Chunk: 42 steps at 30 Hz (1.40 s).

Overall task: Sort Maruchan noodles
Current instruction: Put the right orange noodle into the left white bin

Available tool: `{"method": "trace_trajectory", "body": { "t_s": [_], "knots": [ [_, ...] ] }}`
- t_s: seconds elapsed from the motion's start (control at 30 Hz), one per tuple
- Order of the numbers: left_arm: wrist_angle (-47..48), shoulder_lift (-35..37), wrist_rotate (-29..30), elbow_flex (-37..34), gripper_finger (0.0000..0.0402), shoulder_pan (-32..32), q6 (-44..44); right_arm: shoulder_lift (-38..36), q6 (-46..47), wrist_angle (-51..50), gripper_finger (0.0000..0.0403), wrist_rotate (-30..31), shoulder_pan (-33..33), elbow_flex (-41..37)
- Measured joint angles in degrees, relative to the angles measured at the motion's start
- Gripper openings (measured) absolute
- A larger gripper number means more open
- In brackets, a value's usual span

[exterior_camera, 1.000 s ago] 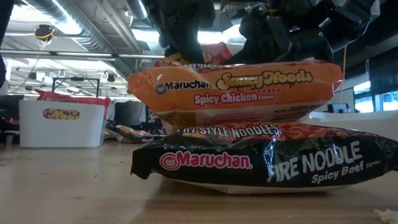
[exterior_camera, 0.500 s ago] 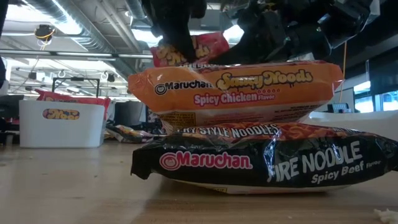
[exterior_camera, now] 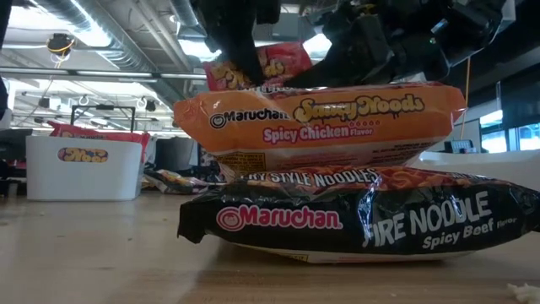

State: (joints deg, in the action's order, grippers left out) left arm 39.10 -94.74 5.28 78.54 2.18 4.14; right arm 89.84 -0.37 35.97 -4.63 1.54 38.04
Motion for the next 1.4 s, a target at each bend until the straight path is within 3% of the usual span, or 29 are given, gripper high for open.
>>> {"method": "trace_trajectory", "body": {
  "t_s": [0.7, 0.83, 1.03, 1.17, 1.4],
  "knots": [
    [-1.91, -2.10, 1.02, 0.07, 0.0362, 1.99, 4.08, 0.09, -1.68, 4.57, 0.0127, 0.03, 1.22, 0.13],
    [-1.13, -2.10, -0.68, 0.07, 0.0329, 1.15, 6.07, 0.11, -1.68, 5.22, 0.0127, -0.04, 1.16, 0.13],
    [-1.12, -2.08, -4.72, 0.07, 0.0245, 0.14, 6.25, 0.11, -1.59, 5.97, 0.0128, -0.38, 1.11, 0.13],
    [-1.09, -2.05, -5.40, 0.07, 0.0204, 0.00, 6.01, 0.13, -0.07, 6.17, 0.0156, -0.45, 1.09, 0.13],
    [0.17, -1.75, -4.23, 0.05, 0.0195, -0.05, 5.16, -0.29, 0.11, 5.03, 0.0252, -0.52, 1.09, 0.33]
  ]
}}
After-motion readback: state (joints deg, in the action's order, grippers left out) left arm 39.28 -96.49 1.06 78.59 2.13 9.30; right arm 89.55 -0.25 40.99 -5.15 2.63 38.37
